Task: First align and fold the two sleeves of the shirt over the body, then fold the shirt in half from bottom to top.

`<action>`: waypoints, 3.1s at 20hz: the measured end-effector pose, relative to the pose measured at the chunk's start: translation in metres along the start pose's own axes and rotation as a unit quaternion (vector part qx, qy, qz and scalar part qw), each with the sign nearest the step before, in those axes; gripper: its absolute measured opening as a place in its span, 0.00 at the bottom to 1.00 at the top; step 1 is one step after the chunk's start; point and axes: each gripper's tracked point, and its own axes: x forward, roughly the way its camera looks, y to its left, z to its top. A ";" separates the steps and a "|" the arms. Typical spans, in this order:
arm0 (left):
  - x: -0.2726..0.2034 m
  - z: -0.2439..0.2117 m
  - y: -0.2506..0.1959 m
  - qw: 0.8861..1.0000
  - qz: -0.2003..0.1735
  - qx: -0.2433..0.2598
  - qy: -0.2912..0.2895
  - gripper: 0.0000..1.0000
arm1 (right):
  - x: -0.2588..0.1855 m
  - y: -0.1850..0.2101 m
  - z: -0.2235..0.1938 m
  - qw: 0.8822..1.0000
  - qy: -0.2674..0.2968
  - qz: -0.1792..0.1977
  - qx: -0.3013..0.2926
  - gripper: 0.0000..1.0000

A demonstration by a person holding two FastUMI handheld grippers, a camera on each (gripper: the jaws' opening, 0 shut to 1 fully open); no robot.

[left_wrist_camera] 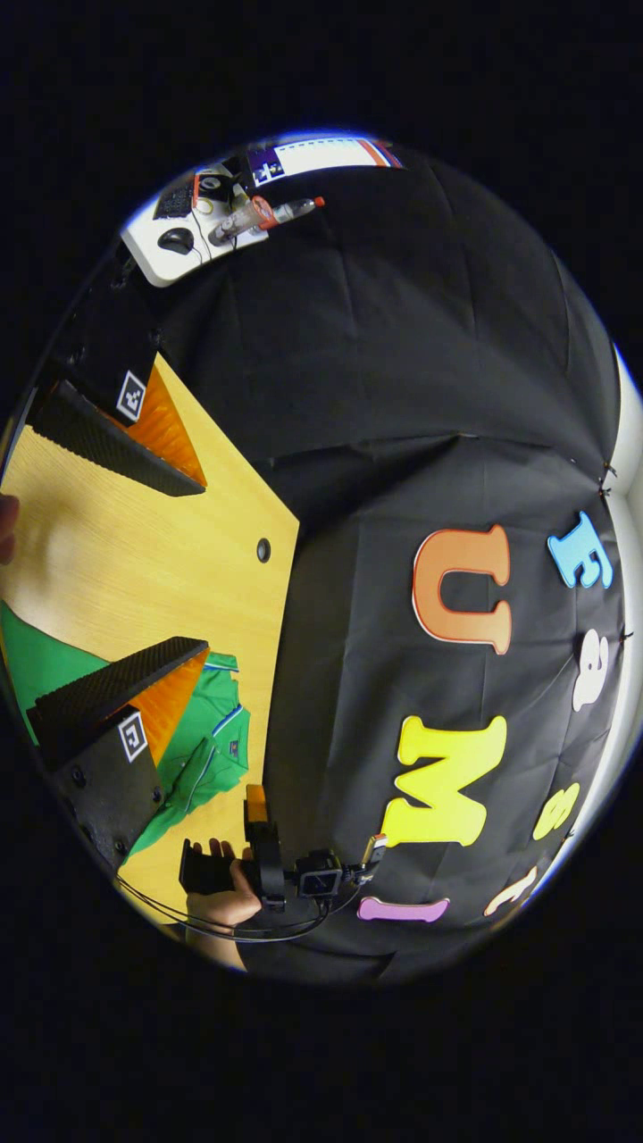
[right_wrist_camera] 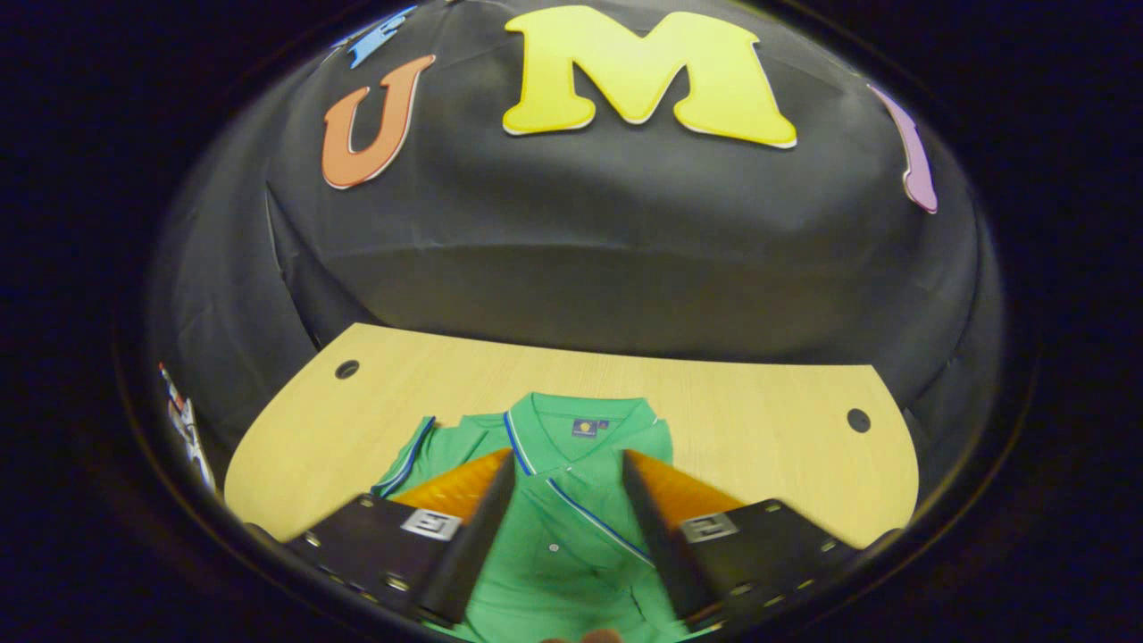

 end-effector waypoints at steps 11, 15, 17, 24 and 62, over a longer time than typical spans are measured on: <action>0.085 0.007 -0.088 0.986 -0.154 0.057 -0.007 1.00 | -0.151 -0.088 0.007 0.996 -0.062 -0.060 0.013 0.97; 0.125 -0.003 -0.114 0.979 -0.191 0.075 -0.001 1.00 | -0.194 -0.112 -0.006 0.995 -0.067 -0.075 0.015 0.95; 0.149 -0.007 -0.121 0.976 -0.201 0.079 0.004 1.00 | -0.208 -0.121 -0.020 0.995 -0.058 -0.079 0.021 0.97; 0.227 -0.040 -0.130 0.977 -0.194 0.072 0.045 1.00 | -0.219 -0.151 -0.079 0.994 -0.007 -0.100 0.052 0.98; 0.318 -0.070 -0.153 0.976 -0.166 0.071 0.123 0.03 | -0.218 -0.162 -0.139 0.989 0.041 -0.094 0.104 0.95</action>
